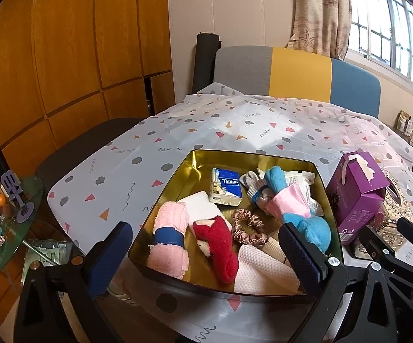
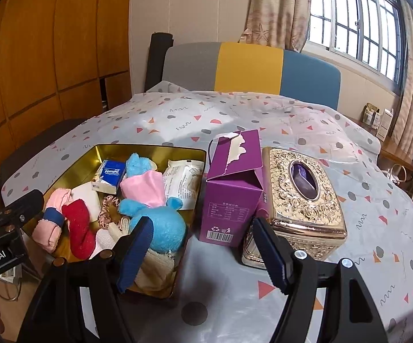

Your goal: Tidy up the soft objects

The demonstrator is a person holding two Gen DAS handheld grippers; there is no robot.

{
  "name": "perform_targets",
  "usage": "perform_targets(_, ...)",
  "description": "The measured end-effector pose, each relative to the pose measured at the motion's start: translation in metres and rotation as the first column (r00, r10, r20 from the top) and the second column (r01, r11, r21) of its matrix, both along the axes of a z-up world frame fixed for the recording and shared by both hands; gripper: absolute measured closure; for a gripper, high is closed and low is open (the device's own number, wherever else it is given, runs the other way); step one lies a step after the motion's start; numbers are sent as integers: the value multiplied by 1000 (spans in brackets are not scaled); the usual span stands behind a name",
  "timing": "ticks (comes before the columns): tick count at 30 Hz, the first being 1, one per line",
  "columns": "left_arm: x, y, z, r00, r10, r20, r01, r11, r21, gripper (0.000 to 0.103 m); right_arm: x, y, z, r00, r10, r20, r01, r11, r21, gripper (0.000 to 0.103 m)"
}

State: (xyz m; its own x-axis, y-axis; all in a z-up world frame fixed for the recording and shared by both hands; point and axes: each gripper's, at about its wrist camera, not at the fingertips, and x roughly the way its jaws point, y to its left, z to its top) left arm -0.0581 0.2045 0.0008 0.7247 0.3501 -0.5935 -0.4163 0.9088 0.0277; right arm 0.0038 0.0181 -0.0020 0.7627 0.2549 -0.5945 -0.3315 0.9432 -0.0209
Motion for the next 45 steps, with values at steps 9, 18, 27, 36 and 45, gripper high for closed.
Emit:
perform_targets(9, 0, 0, 0, 1000, -2, -1, 2, 1000, 0, 0, 0, -2, 1, 1000, -5, 3, 5, 1000, 6, 30)
perform_targets(18, 0, -2, 0, 1000, -2, -2, 2, 1000, -1, 0, 0, -3, 2, 1000, -4, 4, 4, 1000, 6, 30)
perform_targets(27, 0, -2, -1, 1000, -2, -4, 2, 1000, 0, 0, 0, -3, 1, 1000, -3, 4, 3, 1000, 5, 30)
perform_targets(36, -2, -3, -2, 1000, -1, -8, 1, 1000, 2, 0, 0, -3, 2, 1000, -5, 1, 5, 1000, 5, 30)
perform_targets(45, -3, -4, -4, 1000, -1, -12, 1, 1000, 1, 0, 0, -3, 2, 1000, -7, 0, 7, 1000, 5, 30)
